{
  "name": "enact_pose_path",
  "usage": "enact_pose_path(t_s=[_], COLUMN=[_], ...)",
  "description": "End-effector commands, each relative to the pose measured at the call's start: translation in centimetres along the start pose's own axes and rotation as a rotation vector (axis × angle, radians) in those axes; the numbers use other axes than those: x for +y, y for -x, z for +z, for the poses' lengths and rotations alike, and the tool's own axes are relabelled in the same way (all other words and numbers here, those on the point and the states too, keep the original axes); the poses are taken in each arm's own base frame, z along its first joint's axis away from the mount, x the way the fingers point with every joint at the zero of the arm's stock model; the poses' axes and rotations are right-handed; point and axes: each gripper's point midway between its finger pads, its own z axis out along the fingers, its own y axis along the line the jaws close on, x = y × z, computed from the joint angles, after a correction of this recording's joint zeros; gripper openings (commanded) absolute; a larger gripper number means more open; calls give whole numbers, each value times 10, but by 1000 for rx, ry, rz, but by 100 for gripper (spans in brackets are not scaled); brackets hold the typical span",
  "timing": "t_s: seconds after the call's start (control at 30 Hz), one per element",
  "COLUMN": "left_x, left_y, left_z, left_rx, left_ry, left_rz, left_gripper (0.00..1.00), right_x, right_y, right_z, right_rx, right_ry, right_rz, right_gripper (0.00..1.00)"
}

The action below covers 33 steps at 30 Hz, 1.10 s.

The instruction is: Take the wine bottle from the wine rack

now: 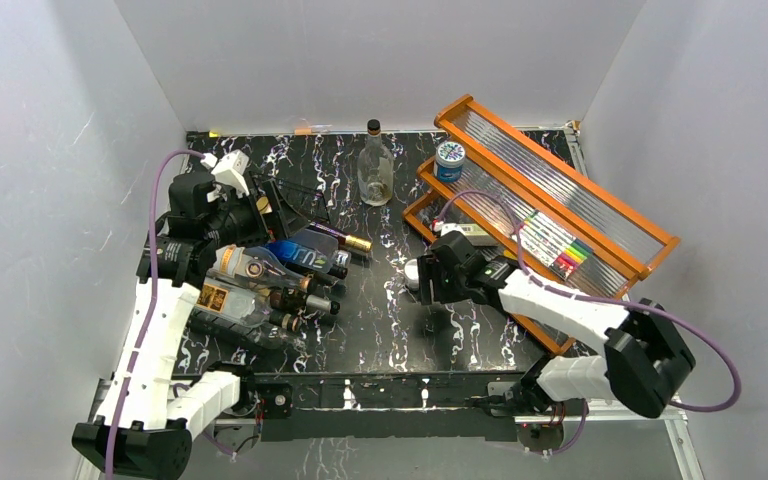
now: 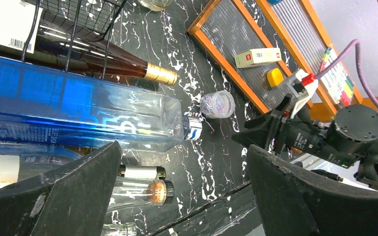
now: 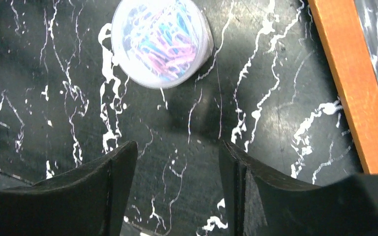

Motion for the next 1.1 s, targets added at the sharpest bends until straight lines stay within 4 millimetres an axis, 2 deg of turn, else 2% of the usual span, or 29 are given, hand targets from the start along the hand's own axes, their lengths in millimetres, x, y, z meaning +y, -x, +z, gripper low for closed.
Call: enact_pose_path(t_s=[0.0,0.17,0.33,0.6,0.73,0.9,1.0,1.07], left_x=[-1,-3,-4,-2,1,-3,-3,-3], left_y=[2,6,8,3,5,7,6,4], left_z=[-4,-4,-5,1,1,-3,-3,-4], left_rx=[-7,-13,-7,18,14,8,9,12], left_ry=[11,7,-1,-5,10,3,3,5], left_rz=[8,10,32,35,46,46,42,39], left_gripper=[98,98,98,98,98,98,98,98], right_x=[15,23,31,46,55,60,59,59], right_y=[38,58,87,134,162,180,194,200], right_z=[14,37,56,109,128,154,156,151], right_rx=[-128,-197,-277,-329,-372,-373,-381,-381], right_ry=[30,36,21,-41,-49,-47,-59,-60], right_rz=[-3,-26,-41,-127,-164,-201,-199,-201], right_gripper=[67,59,55,45,51,58,61,67])
